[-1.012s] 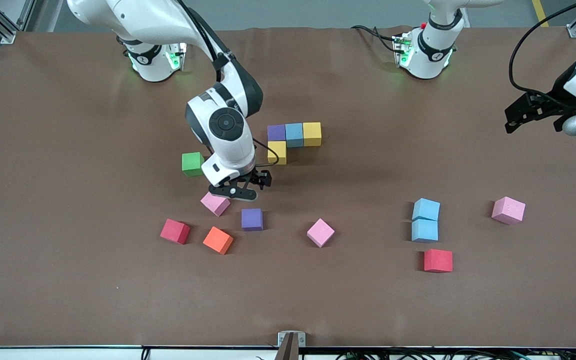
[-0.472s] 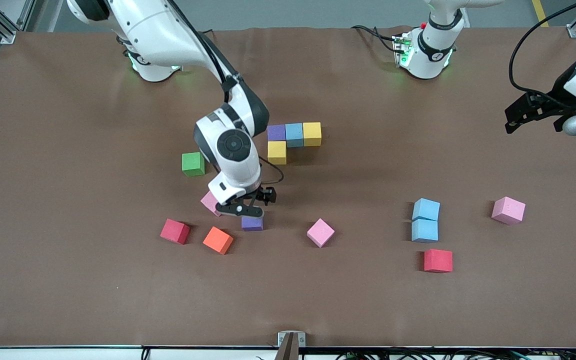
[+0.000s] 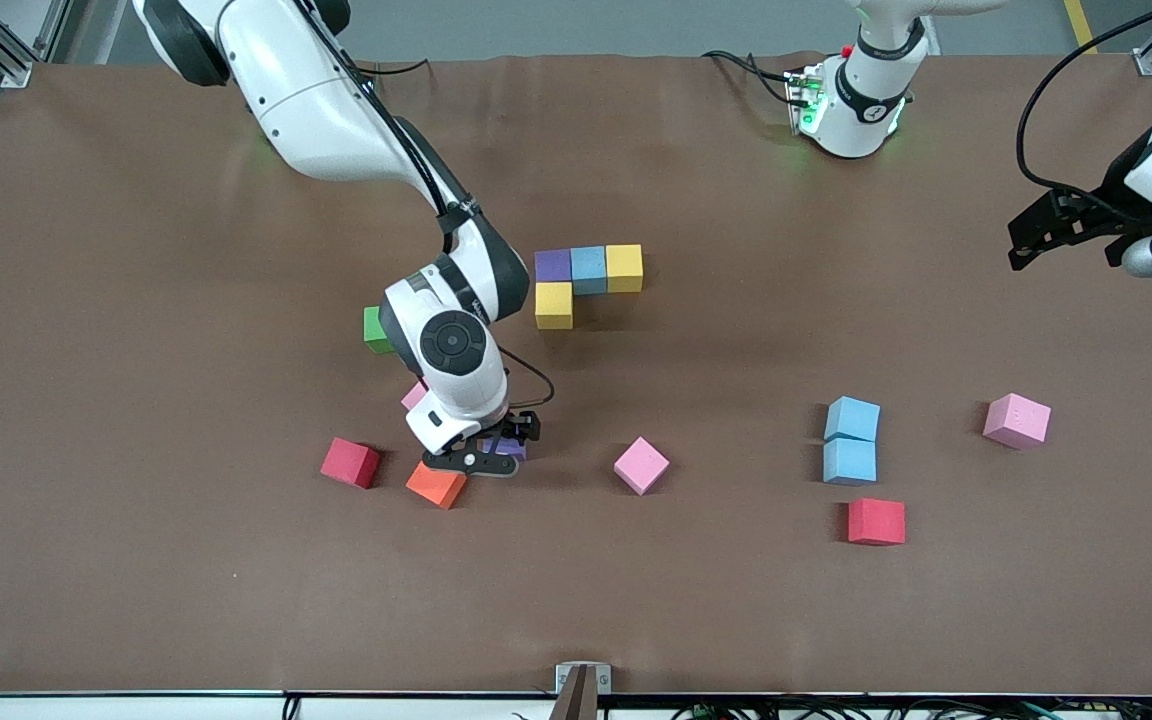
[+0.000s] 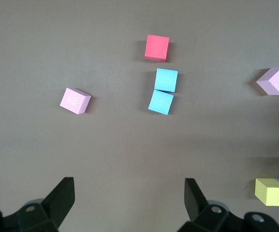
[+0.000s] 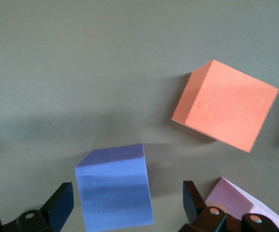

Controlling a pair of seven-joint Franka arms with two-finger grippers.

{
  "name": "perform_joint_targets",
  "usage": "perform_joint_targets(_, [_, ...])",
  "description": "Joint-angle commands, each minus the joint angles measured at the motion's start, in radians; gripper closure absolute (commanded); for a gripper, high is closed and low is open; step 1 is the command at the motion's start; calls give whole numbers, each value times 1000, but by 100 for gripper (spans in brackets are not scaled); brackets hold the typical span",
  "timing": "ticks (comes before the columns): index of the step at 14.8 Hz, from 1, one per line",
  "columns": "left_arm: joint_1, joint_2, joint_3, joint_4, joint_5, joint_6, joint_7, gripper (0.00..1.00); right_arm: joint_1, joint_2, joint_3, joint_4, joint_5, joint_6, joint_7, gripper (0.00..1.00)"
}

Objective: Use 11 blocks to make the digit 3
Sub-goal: 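Lower the right gripper and grasp the purple cube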

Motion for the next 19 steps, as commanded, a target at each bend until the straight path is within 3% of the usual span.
perform_joint_targets(1, [5, 6, -3, 14, 6, 5, -4, 0, -13, 37, 20, 32, -9, 20, -8, 0])
perform_joint_targets(6, [5, 23, 0, 14, 6, 6, -4, 0, -10, 43, 20, 32, 19, 20, -8, 3])
perform_joint_targets(10, [5, 57, 6, 31, 5, 18, -1, 0, -5, 46, 20, 32, 19, 20, -8, 30])
perform_joint_targets(14, [9, 58, 11, 51, 6, 15, 4, 0, 1, 47, 20, 32, 20, 20, -5, 39])
perform_joint_targets(19, [8, 58, 3, 54, 5, 11, -7, 0, 7, 40, 53, 29, 22, 17, -16, 72])
